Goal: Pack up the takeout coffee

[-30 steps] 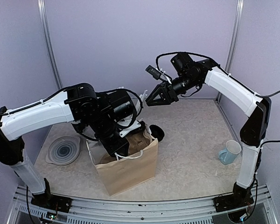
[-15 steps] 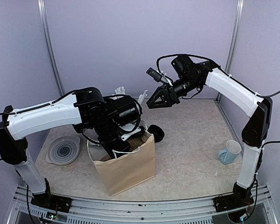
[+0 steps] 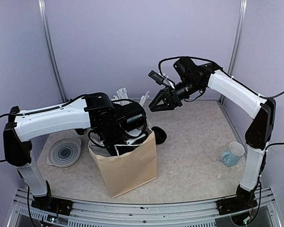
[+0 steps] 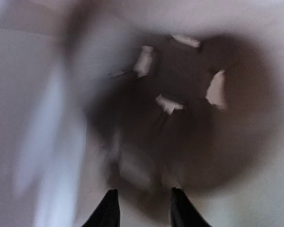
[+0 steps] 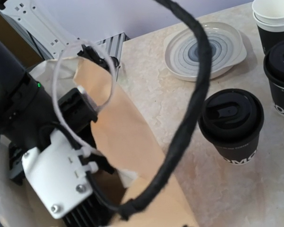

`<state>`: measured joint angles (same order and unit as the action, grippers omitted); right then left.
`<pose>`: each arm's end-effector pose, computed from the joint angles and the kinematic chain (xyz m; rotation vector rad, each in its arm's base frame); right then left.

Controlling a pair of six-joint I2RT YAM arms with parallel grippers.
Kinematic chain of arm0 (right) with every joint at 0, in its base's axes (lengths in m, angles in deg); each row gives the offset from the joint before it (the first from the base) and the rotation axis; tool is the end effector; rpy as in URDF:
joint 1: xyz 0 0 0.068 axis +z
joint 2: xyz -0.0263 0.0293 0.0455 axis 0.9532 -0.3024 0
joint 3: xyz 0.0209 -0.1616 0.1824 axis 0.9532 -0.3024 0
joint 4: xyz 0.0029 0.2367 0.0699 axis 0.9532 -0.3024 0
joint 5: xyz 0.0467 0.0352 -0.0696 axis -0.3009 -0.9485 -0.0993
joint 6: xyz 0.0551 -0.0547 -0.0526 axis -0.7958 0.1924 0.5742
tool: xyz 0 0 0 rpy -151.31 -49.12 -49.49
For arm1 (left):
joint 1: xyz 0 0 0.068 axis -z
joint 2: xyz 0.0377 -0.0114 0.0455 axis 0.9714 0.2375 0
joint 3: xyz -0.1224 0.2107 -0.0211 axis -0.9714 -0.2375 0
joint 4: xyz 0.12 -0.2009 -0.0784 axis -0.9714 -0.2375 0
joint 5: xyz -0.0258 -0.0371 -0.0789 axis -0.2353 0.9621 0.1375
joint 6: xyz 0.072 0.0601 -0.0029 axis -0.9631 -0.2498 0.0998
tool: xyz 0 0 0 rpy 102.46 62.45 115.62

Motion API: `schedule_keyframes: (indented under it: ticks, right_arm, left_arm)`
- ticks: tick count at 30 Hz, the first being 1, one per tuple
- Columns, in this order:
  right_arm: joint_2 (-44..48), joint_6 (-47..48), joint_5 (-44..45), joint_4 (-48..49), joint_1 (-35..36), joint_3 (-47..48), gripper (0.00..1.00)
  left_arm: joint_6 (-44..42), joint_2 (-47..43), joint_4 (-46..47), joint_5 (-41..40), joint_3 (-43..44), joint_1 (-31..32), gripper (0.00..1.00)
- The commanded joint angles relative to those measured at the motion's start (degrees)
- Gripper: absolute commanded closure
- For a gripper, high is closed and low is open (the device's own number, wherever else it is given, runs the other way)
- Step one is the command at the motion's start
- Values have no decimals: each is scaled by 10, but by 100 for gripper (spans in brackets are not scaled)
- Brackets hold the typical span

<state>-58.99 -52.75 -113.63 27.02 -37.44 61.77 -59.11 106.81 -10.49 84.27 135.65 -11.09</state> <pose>0.2792 0.2837 0.3191 -1.4608 1.8336 1.3785 0.1385 -0.2995 0.2265 1.3440 2.6761 -0.1717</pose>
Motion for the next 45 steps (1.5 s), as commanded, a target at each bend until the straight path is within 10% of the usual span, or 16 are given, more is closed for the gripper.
schedule_keyframes:
  ticks: [1,24,30,45]
  right_arm:
    - [25,9,4,1,0,-7,65]
    - [73,79,23,-31,-1,-22,56]
    - [119,100,34,-26,-4,-65,51]
    - [160,127,54,-22,-33,-140,43]
  left_arm:
    - [0,13,-4,-23,24,6,58]
    - [9,-56,8,-50,313,20,51]
    - [48,-177,117,-167,169,3,40]
    - [-19,-290,223,-131,-78,-49,36]
